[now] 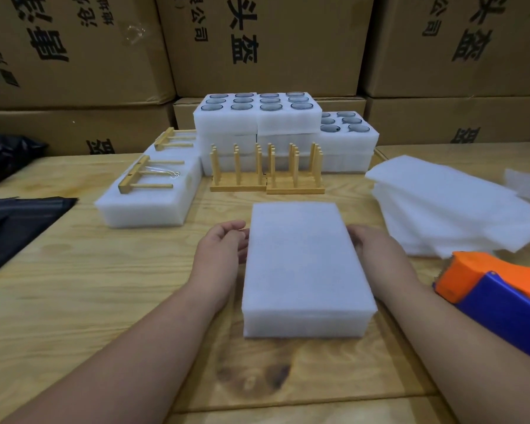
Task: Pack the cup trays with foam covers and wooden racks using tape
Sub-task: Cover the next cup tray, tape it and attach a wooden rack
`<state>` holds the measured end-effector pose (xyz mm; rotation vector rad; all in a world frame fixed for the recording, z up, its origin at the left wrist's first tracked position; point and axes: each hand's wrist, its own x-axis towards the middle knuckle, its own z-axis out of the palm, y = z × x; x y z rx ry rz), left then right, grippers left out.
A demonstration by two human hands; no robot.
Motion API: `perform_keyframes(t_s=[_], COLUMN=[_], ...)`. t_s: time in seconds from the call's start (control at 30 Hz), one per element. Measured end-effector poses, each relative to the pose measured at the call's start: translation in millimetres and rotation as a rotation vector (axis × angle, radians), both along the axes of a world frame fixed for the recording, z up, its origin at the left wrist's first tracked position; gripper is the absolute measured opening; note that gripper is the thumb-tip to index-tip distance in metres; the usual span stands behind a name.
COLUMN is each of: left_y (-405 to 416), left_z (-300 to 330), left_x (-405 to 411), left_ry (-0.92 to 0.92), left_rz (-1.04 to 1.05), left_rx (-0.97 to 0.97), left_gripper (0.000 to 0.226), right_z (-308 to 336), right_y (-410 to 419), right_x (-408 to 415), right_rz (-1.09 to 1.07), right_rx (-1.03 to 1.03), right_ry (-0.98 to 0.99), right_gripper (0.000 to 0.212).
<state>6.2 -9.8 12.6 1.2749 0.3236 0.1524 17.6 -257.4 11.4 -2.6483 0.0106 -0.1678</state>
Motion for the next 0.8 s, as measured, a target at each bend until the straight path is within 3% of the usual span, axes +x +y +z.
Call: perform_keyframes(t_s=[0.1, 0.2, 0.33, 0.5, 0.63, 0.8], left_y=[10, 20, 16, -11, -38, -64], left_z=[10, 22, 38, 60, 73, 84], left_x=[18, 39, 78, 118, 147, 177], left_ry=[0.184, 0.246, 0.237, 0.099, 0.072, 0.104], left_rz=[-0.071, -0.162, -0.132, -0.192, -0.295, -0.360], left_rx=[-0.052, -0.067, 0.262, 0.638, 0.865, 1.067], left_gripper=[0.018, 0.019, 0.024, 0.011, 0.025, 0.023], right_z=[0, 2, 1, -1, -4, -10], right_y=[2, 3, 2, 0, -1, -3], right_x=[1, 2, 3, 5, 8, 11], right_rz=[0.004, 0.029, 0.035, 0.028, 0.016, -0.020], right_rx=[-0.044, -0.107, -0.168, -0.131, -0.113, -0.110], right_ry=[-0.003, -0.044, -0.066, -0.087, -0.093, -0.127], right_gripper=[0.032, 0.024, 0.022, 0.020, 0.016, 0.010])
